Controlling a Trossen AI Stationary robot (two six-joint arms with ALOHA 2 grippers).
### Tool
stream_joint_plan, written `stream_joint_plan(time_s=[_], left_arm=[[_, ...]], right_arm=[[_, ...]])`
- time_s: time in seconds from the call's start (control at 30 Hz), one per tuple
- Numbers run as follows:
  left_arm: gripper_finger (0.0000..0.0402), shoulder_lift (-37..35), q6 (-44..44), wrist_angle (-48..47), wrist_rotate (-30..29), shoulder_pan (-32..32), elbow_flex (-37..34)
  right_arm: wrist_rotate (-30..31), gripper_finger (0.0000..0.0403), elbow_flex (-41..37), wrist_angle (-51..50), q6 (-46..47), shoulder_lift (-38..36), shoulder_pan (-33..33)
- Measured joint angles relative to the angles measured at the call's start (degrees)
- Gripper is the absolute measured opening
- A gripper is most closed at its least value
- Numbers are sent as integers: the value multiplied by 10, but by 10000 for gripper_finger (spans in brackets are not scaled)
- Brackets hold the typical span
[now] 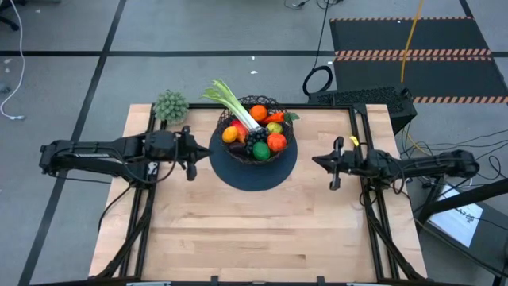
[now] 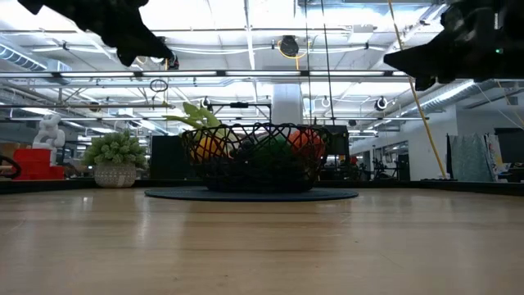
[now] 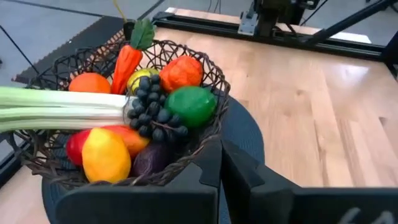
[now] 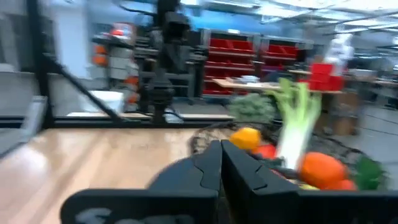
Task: Build produce basket
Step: Return to Home Position
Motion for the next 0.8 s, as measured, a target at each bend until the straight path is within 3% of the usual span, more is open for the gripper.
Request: stream_joint_plan(time_s=[0.13,0.43,0.8], left_arm=[[13,-3,6,-12,13,0,0],[10,-3,-5,-13,39,-3,-1],[11,-3,-10,9,34,-5,-1]], right_arm=[[-52,0,-24,19,22,-36,1],[-110,0,-30,-61,42,-100,0],[-141,0,-30,-161,54,-208,-17]])
